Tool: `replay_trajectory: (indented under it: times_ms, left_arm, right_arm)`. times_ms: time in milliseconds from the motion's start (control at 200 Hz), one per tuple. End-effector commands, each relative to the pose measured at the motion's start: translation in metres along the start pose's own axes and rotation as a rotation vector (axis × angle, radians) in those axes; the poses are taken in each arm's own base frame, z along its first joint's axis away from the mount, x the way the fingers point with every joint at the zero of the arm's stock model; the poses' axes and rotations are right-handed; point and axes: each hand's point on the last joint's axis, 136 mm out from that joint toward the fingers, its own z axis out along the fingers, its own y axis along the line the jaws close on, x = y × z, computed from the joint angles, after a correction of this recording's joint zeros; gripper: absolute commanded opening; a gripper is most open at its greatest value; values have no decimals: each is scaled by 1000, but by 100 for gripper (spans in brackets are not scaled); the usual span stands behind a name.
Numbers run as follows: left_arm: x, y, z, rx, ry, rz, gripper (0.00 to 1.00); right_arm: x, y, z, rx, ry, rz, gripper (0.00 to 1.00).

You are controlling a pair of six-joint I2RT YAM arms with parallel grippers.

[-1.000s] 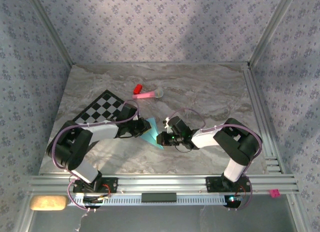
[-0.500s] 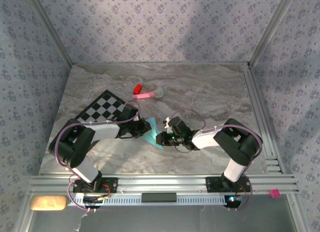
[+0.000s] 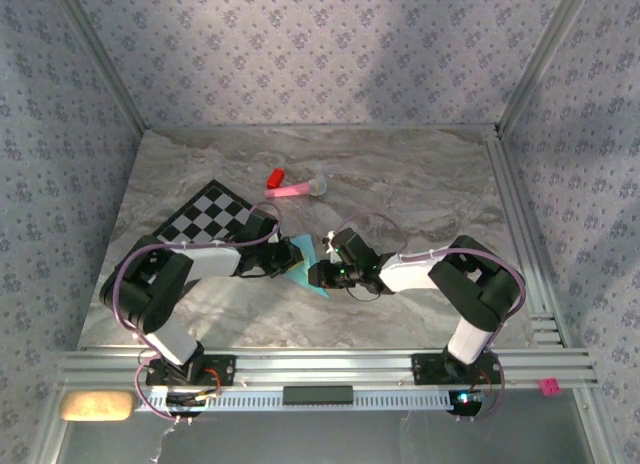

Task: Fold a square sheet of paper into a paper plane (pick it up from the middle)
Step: Fourth fold the wing at the center of the table.

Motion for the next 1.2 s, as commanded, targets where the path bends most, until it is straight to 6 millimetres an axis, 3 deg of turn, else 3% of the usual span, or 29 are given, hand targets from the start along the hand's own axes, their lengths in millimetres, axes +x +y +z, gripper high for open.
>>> replay_trajectory:
  times_ms: [0, 210, 755, 999, 1194]
  left_arm:
    - [-3, -15, 1, 38, 1, 40, 16]
    - [-3, -17, 0, 43, -1, 41, 16]
    - [-5, -20, 0, 54, -6, 40, 16]
    - [-4, -20, 0, 56, -5, 39, 15]
    - [-5, -22, -3, 62, -12, 41, 16]
  right_arm:
    - [-5, 4, -6, 49, -6, -52, 29]
    - [-7, -5, -11, 158, -8, -107, 36]
    - [-7, -3, -1, 276, 39, -252, 35]
    - [-7, -4, 3, 286, 39, -269, 28]
    - [-5, -3, 2, 239, 17, -235, 16]
